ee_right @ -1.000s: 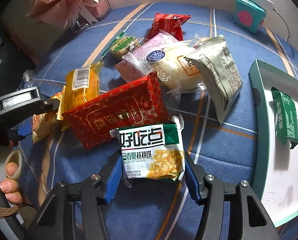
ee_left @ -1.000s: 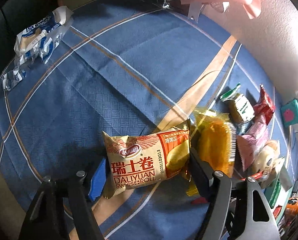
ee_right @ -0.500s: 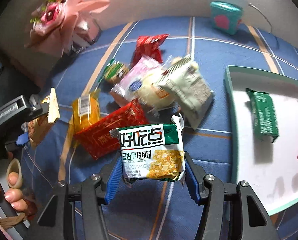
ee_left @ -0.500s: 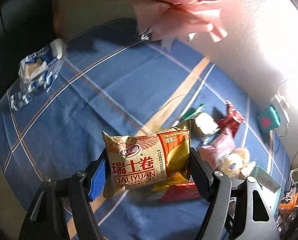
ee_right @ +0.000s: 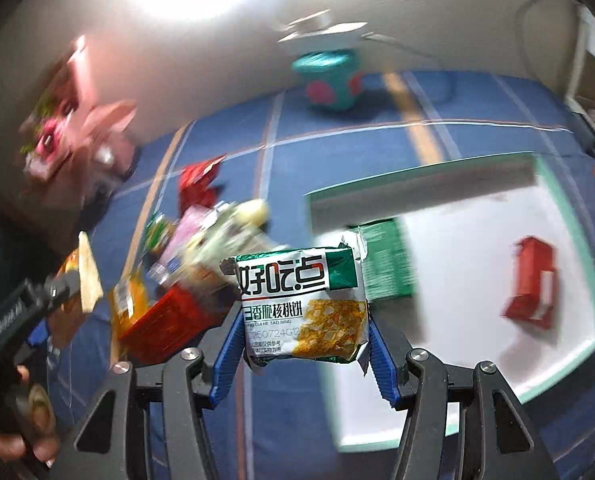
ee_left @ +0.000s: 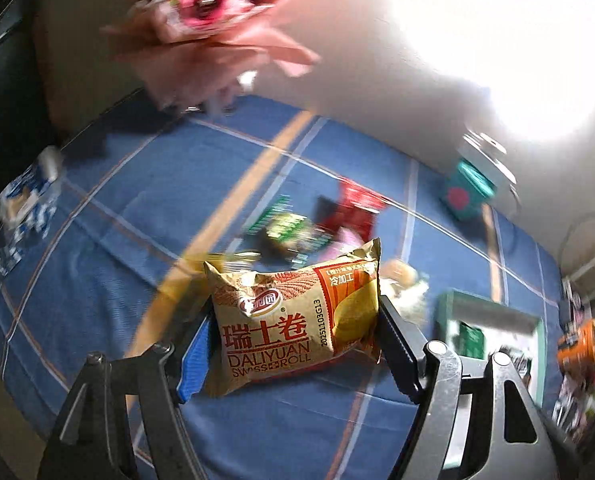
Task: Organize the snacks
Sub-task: 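Carry both packs to the tray and open both tools to release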
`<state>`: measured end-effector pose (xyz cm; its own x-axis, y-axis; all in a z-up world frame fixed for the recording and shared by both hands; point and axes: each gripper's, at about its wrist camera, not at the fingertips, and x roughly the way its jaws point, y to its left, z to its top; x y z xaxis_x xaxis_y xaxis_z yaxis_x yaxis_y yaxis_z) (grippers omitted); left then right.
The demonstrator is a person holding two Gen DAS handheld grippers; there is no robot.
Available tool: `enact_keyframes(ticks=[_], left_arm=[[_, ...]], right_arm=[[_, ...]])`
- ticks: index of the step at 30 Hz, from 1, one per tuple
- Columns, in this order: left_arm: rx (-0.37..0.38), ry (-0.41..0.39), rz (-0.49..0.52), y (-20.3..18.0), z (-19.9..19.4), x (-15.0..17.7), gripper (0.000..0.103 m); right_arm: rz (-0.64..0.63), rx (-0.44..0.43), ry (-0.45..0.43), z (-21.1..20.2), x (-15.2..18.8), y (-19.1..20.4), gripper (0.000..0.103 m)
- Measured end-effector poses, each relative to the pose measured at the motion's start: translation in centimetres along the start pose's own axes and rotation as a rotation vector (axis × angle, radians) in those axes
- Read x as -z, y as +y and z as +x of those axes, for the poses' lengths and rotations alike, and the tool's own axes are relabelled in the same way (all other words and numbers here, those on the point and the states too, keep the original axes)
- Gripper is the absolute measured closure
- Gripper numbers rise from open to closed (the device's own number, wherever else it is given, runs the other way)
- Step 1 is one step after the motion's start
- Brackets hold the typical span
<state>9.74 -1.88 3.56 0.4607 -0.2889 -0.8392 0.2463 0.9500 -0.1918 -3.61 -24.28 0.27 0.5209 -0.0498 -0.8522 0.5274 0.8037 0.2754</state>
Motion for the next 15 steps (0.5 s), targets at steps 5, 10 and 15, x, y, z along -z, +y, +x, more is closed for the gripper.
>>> enact_keyframes(ticks=[5,10,15], left_arm=[[0.064,0.021,0.089,-4.2,0.3,1.1,0.028],[0.110,0.053,0.177,-8.3,0.7,2.8,0.028],[0.135,0.089,0.282,-12.6,1.4,5.0,0.028]], right_arm=[[0.087,0.069,-0.050,-2.2,-1.0,-4.6,0.043],[0.151,0.143,-0.081,-3.8,-1.4,-8.8,0.043],[0.226,0.199,-0.081,-4.5,-1.5,-13.0,0.043]])
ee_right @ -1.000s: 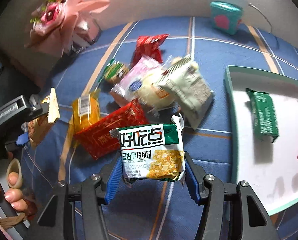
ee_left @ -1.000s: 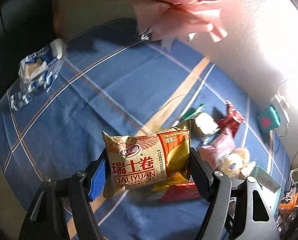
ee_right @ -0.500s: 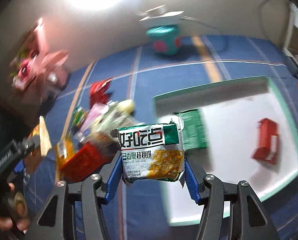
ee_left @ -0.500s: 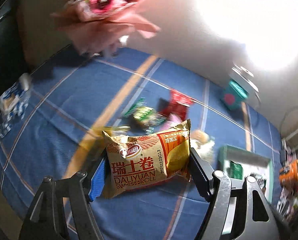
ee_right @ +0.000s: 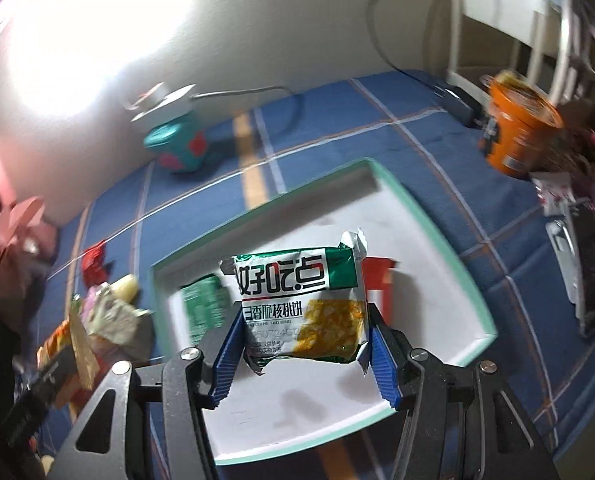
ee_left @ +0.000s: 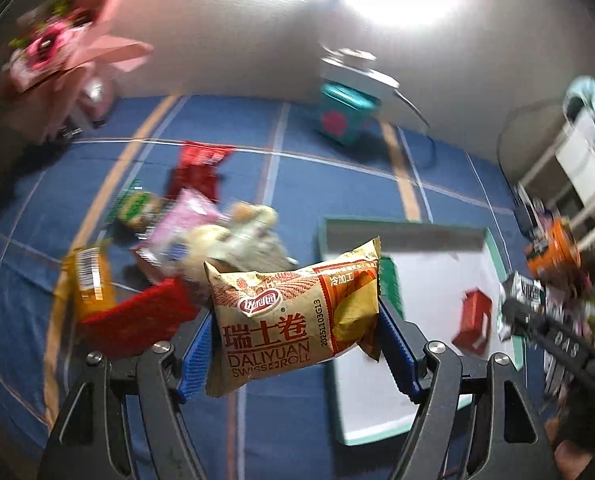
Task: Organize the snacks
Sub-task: 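Carry both packs to the tray and open both tools to release, then move both tools back to the pile and lower the left tool onto the orange jelly bag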
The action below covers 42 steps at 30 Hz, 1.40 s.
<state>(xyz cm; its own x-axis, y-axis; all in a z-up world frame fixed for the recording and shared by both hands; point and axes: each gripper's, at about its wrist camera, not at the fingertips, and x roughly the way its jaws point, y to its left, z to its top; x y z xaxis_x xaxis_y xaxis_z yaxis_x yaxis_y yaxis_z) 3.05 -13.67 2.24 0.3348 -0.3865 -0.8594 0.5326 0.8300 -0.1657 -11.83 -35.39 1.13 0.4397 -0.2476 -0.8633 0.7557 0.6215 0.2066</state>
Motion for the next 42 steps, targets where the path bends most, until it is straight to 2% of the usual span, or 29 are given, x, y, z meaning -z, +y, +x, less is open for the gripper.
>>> enact_keyframes(ticks=[5,11,23,26,28,34,42], left_arm=[[0.027,0.051,0.097,-4.0,1.7,1.4,0.028],[0.046,0.097,0.179,-7.1,3.8,3.2,0.028],[0.035,0.147,0.234,-9.1,6.5,4.6,0.025],[0.028,0.147,0.230,-9.1,6.7,4.6,0.018],[0.025,0.143,0.224,-9.0,6.6,4.5,0.016],[-0.003,0.140,0.178,-8.0,6.4,4.1,0.015],[-0.136,0.102,-0.046,-2.4,5.8,2.3,0.015]], right_arm=[[0.071,0.012,0.009,0.3,-0.7,-3.2,0.043],[0.111,0.094,-0.002,0.2,-0.8,-5.5,0.043],[0.138,0.115,0.065,2.3,-0.3,-6.9,0.043],[0.138,0.104,0.087,2.8,-0.1,-6.9,0.040],[0.137,0.099,0.108,3.3,0.1,-6.8,0.034],[0.115,0.086,0.127,3.8,0.3,-6.1,0.022],[0.067,0.052,0.134,4.0,0.7,-4.2,0.011]])
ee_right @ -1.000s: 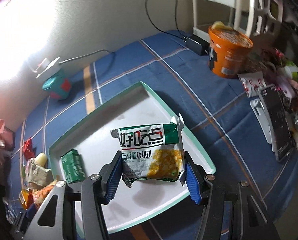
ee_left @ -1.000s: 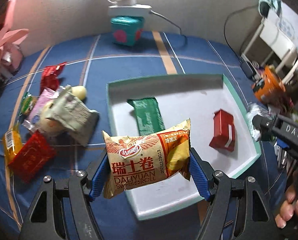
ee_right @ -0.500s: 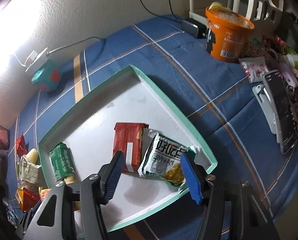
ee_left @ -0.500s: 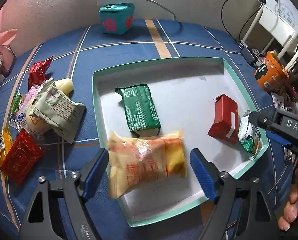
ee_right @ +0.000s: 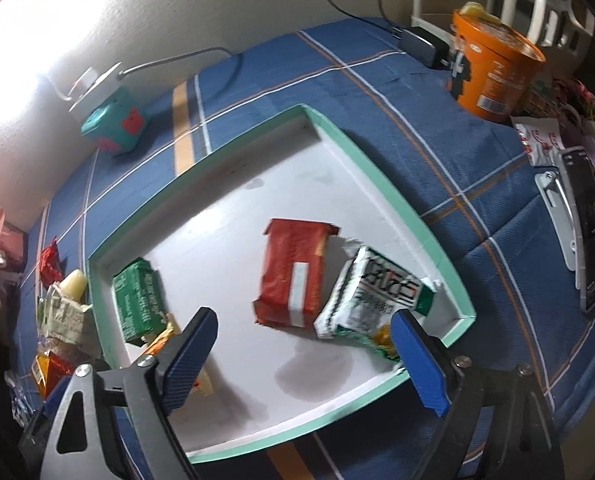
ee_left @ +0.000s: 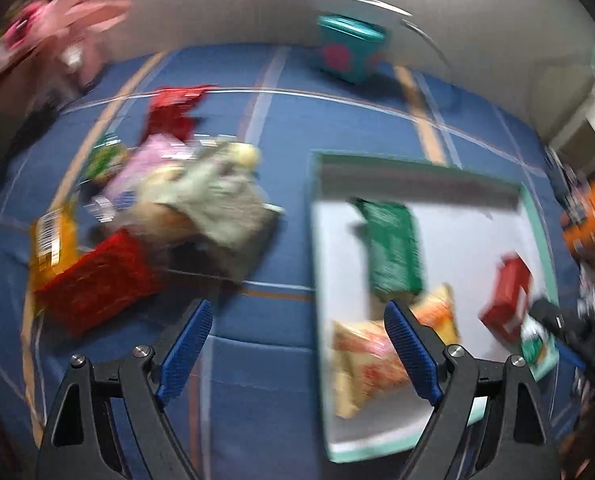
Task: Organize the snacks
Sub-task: 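Move both tools back to the pile and lower the left tool onto the orange jelly bag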
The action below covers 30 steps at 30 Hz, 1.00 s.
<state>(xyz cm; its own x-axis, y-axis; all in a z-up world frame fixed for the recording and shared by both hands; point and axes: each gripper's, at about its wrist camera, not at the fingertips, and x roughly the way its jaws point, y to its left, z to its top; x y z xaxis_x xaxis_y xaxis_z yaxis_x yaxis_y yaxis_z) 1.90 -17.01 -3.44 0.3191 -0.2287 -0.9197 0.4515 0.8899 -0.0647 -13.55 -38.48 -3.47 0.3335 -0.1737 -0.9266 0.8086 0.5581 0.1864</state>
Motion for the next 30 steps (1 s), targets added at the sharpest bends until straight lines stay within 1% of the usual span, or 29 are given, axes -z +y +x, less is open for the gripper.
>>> enact_keyframes(ticks=[1,2,3,4,5,6,7,8,10,13,18,22,24,27,30], left_arm=[[-0.011,-0.005,-0.024,0.7,-0.1,-0.3,0.014],[-0.022,-0.011,-0.046,1.5,-0.2,-0.6,0.012],[-0.033,-0.017,-0.064,2.3,-0.4,-0.9,0.009],[-0.040,-0.022,-0.073,2.9,-0.4,-1.1,0.004],[-0.047,-0.030,-0.083,3.4,-0.5,-1.4,0.004],[-0.053,-0.041,-0.099,4.2,-0.8,-1.7,0.004],[-0.055,-0.046,-0.113,4.8,-0.9,-1.9,0.004],[-0.055,-0.048,-0.122,5.3,-1.0,-1.9,0.004],[-0.060,-0.052,-0.135,6.2,-1.2,-2.1,0.004],[-0.075,-0.056,-0.119,7.1,-1.3,-2.3,0.003],[-0.107,-0.069,-0.110,9.2,-1.8,-2.6,0.000],[-0.115,-0.082,-0.133,11.3,-2.4,-2.8,0.000],[-0.138,-0.091,-0.147,12.4,-2.8,-3.0,0.000],[-0.171,-0.100,-0.170,14.2,-3.2,-3.2,0.000],[-0.176,-0.089,-0.221,16.4,-3.1,-3.1,0.000]], right_arm=[[-0.009,-0.007,0.000,0.0,0.1,0.4,0.009],[-0.018,-0.013,-0.001,0.0,0.3,0.8,0.009],[-0.028,-0.018,-0.001,-0.1,0.4,1.2,0.009],[-0.041,-0.025,-0.001,-0.1,0.6,1.7,0.009],[-0.055,-0.029,-0.002,-0.1,0.7,2.3,0.009],[-0.063,-0.025,-0.006,-0.1,0.8,2.6,0.006],[-0.075,-0.026,-0.008,-0.1,1.0,3.1,0.001],[-0.088,-0.031,-0.010,-0.1,1.1,3.5,0.000],[-0.107,-0.039,-0.019,-0.3,1.3,4.3,0.000],[-0.125,-0.054,-0.043,-0.6,1.6,5.3,0.000],[-0.138,-0.092,-0.042,-0.6,2.0,6.4,0.000],[-0.144,-0.173,-0.020,-0.6,2.3,7.5,0.000],[-0.146,-0.197,0.001,-0.6,2.5,8.3,0.000],[-0.162,-0.150,0.015,-0.5,3.1,9.5,0.000],[-0.210,-0.131,0.025,-0.2,3.7,11.1,0.000]])
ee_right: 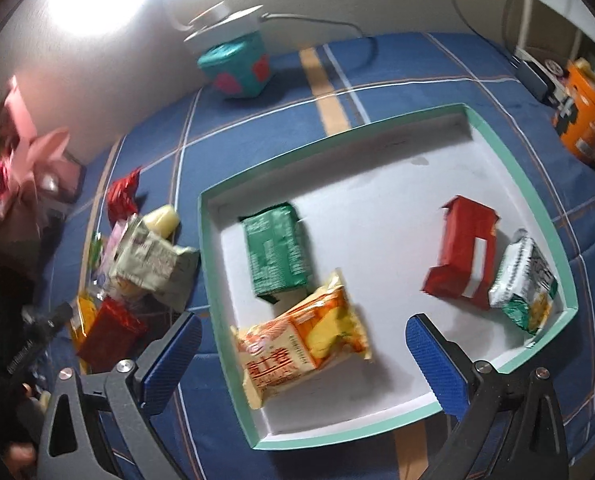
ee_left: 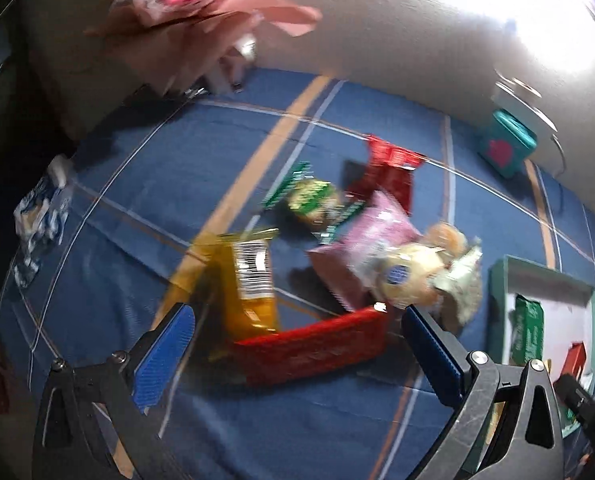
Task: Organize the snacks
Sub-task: 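Move both tools back to the pile and lower the left tool onto the orange jelly bag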
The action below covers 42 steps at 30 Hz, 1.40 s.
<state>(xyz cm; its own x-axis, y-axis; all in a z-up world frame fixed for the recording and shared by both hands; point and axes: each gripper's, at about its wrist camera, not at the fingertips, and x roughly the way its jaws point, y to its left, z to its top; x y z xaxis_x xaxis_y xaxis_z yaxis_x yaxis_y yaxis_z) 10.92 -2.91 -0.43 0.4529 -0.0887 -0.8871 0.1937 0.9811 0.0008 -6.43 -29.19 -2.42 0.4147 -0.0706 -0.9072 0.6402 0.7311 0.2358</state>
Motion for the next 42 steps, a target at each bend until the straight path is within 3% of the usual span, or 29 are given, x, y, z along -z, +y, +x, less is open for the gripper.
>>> enact_keyframes(ticks=[8,16,22,28,42], left_arm=[[-0.023,0.030,-0.204,6.6,1.1,-0.4,0.000],[-0.009,0.059,-0.273,9.0,2.1,-0.2,0.000],[0.005,0.106,-0.273,9.4,3.7,-0.4,0.000],[-0.001,0.103,-0.277,10.3,3.9,-0.7,0.000],[-0.005,0.121,-0.339,13.8,4.7,-0.9,0.000]], right_arm=[[-0.171,-0.052,0.041,1.9,1.6,5.9,0.000],[-0.292,-0.076,0.072,4.4,3.4,11.2,0.000],[-0.298,-0.091,0.103,6.3,4.5,13.4,0.000],[-0.214,-0.139,0.129,7.8,4.8,15.4,0.000],[-0.137,-0.156,0.103,11.3,4.0,20.2,0.000]])
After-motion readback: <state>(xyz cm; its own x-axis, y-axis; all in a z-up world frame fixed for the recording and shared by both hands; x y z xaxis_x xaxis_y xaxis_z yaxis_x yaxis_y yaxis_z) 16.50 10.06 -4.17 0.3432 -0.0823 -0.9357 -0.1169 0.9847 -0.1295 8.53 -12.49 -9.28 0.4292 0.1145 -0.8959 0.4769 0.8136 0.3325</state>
